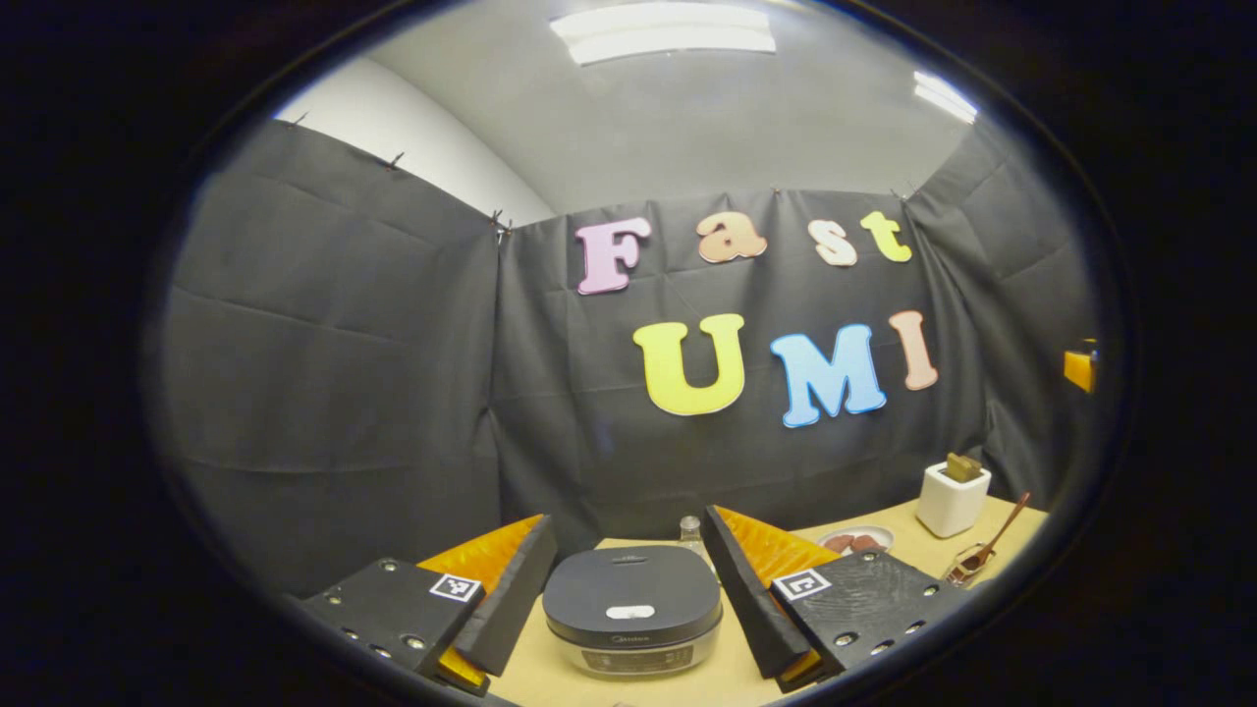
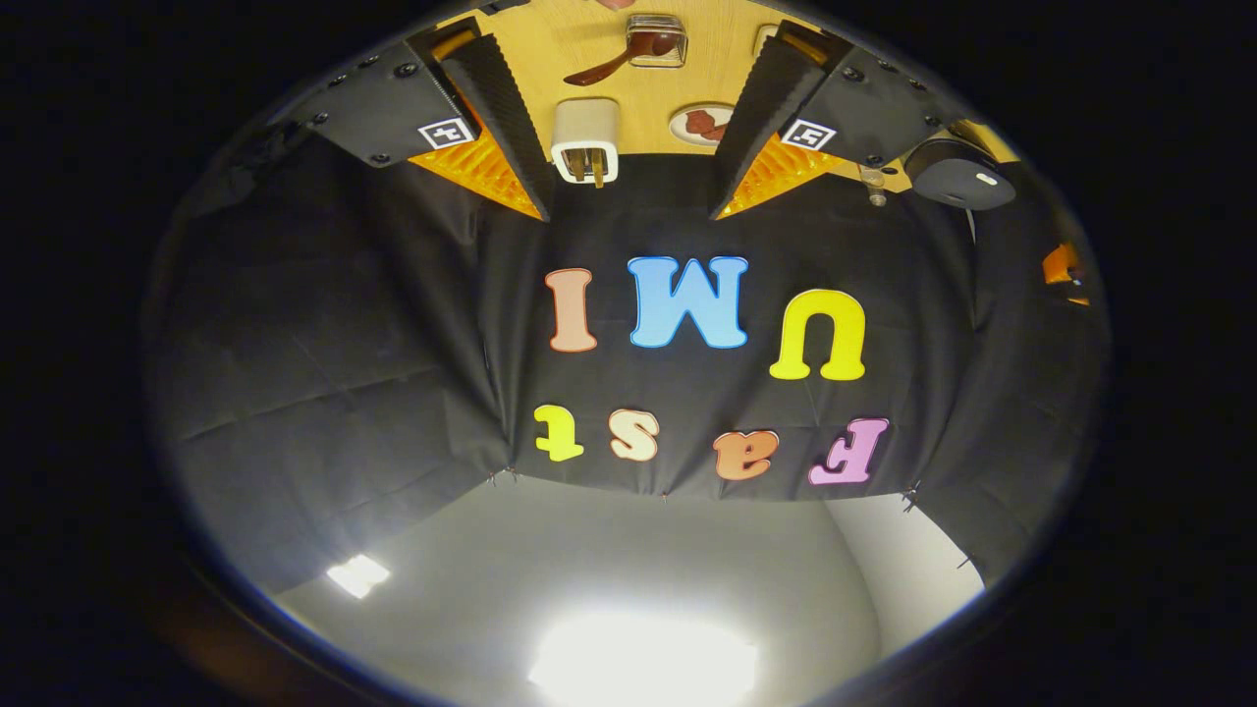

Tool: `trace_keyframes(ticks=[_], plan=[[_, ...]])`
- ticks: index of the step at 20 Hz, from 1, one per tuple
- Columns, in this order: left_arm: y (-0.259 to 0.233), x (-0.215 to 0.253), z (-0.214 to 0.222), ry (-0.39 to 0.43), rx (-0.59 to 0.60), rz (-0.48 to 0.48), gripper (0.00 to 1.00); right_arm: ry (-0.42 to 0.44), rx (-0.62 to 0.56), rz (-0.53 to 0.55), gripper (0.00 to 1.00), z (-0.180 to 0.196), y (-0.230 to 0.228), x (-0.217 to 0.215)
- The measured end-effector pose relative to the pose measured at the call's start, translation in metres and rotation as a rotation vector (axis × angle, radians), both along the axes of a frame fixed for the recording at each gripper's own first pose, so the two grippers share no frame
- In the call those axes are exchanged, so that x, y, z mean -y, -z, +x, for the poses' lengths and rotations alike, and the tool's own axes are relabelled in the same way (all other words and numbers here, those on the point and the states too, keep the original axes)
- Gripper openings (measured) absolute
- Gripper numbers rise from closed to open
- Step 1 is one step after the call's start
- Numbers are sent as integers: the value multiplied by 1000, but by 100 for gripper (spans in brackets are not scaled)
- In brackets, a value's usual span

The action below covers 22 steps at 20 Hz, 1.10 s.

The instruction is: Close the left gripper, press the button to open the rice cooker; take a wooden spoon from the chopstick holder with the right hand, scoop a spoonful of rice and pour it into the rice cooker, then put the wooden spoon back into the chopstick holder.

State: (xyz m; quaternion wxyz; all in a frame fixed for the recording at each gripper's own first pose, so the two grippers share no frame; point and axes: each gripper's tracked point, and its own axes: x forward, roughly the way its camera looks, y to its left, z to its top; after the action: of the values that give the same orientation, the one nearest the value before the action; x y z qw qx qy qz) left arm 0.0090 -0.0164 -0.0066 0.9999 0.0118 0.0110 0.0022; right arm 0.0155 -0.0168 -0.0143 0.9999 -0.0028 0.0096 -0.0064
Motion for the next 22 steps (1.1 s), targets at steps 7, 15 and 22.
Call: trace_keyframes(ticks=[7,15,22], plan=[[-5,11,2,-4,7,8,92,-3,1,-11,97,7,4,10],[-14,26,-2,-10,9,9,91,-39,-11,-2,98,12,13,19],[-14,32,-13,-53,4,35,60,-98,-20,24,97,17,32,19]])
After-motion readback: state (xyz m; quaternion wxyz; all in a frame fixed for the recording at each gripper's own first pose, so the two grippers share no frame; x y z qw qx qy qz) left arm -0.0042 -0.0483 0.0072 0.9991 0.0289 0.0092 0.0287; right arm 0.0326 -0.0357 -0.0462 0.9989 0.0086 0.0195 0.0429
